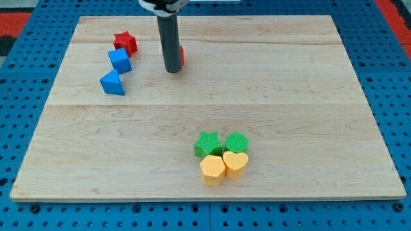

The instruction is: Point your arm towards the top center

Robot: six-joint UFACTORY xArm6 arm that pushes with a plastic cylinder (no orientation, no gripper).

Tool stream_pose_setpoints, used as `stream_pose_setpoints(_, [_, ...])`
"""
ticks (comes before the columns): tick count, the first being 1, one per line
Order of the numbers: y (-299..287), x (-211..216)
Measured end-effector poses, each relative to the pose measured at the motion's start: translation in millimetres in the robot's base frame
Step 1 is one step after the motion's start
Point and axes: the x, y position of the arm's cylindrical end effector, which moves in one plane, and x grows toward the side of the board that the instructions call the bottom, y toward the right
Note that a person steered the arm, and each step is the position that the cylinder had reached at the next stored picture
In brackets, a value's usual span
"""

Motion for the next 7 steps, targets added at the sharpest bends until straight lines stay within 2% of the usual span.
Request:
stream_pose_setpoints(4, [0, -30])
stream_pose_setpoints(5, [-17, -22])
stream_pose_setpoints(6, [-34, 7])
stream_pose_setpoints(7, [13, 13])
